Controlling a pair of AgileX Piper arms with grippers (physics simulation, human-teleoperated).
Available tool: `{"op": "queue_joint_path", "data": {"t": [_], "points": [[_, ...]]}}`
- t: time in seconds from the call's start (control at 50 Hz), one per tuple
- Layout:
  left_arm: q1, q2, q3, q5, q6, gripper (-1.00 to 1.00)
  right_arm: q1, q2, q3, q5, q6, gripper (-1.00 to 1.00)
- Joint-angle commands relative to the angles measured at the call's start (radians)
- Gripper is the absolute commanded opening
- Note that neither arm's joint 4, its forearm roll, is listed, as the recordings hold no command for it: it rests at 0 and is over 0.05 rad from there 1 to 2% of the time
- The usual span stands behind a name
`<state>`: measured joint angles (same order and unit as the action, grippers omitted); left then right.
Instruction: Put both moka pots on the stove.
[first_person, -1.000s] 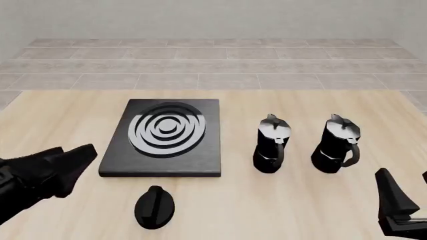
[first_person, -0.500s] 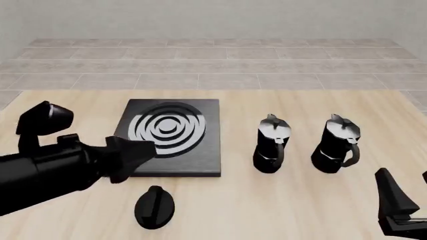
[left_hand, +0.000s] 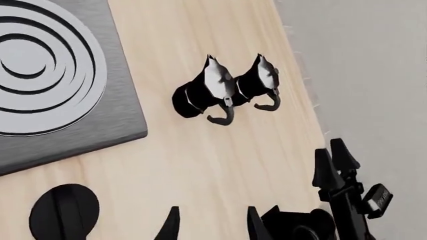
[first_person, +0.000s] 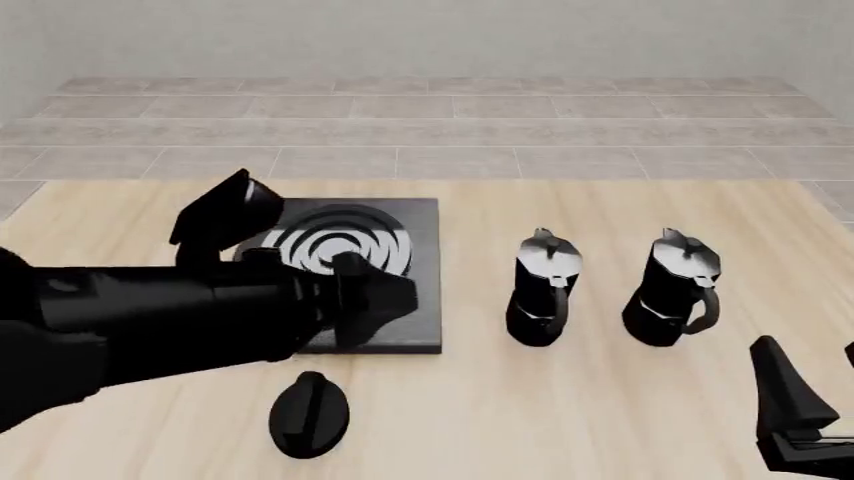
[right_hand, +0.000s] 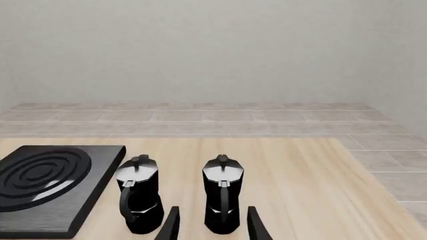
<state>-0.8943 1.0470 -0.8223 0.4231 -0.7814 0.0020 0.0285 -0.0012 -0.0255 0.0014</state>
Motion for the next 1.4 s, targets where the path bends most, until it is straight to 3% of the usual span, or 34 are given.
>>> {"op": "queue_joint_path", "data": {"t": [0.02,0.32,0.92,1.4], "points": [[-0.029,0.105,-0.095,0.012,-0.022,1.00,-0.001,0.001,0.001,-0.001,0.000,1.00],[-0.051,0.203,-0.166,0.013,-0.059,1.00,-0.001,0.000,0.001,-0.001,0.000,1.00],[-0.003,0.414,-0.382,0.029,0.035,1.00,-0.001,0.000,0.001,-0.001,0.000,1.00],[0.012,0.540,-0.446,-0.044,0.052,1.00,-0.001,0.000,0.001,-0.001,0.000,1.00]]}}
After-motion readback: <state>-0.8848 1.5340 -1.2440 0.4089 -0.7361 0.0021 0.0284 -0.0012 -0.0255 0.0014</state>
